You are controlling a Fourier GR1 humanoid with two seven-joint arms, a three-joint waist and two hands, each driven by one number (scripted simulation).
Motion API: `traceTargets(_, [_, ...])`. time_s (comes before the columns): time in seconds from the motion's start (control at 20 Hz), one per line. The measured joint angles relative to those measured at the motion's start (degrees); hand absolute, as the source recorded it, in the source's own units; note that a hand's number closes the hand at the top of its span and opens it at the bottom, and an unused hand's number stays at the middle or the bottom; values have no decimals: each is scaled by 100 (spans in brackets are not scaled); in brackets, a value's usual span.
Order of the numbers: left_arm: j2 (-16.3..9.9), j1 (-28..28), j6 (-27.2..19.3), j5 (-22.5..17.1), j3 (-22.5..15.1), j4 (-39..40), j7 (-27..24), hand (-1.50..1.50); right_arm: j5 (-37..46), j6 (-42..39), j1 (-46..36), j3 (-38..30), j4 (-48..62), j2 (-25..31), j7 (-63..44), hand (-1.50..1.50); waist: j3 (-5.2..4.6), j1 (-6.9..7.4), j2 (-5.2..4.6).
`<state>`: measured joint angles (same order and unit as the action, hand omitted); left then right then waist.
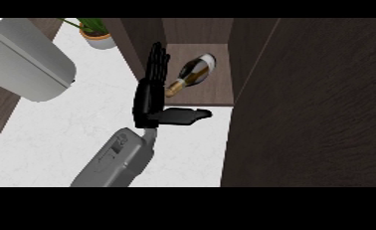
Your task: Pick up the wine, place it into the cabinet and close the cabinet
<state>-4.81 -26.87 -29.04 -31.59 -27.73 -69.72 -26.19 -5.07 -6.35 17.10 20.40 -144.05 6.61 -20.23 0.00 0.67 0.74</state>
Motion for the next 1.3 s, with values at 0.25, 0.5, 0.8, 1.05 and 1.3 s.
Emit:
traceTargets(0.25, [-146,897,-255,264,-422,-1152,87,-150,17,11,-119,-63,1,89,-79,-150,0,-26,-20])
traceTargets(0.5, [-488,1797,-303,410,-671,-2157,74,-150,6,-244,-166,-67,13,360,-237,150,1,-34,-29])
traceTargets(0.8, [-912,2456,-319,515,-721,-2859,66,-150,-15,-819,-55,674,33,744,-370,150,2,-32,-32])
traceTargets(1.05, [-1441,3164,5,353,-491,-3377,-108,-150,-16,-962,-27,1231,28,815,-510,150,-7,-26,-28])
traceTargets(1.3, [-1823,3635,222,217,-245,-3781,-156,-150,76,-834,-367,1564,69,674,-847,150,-16,-13,-24])
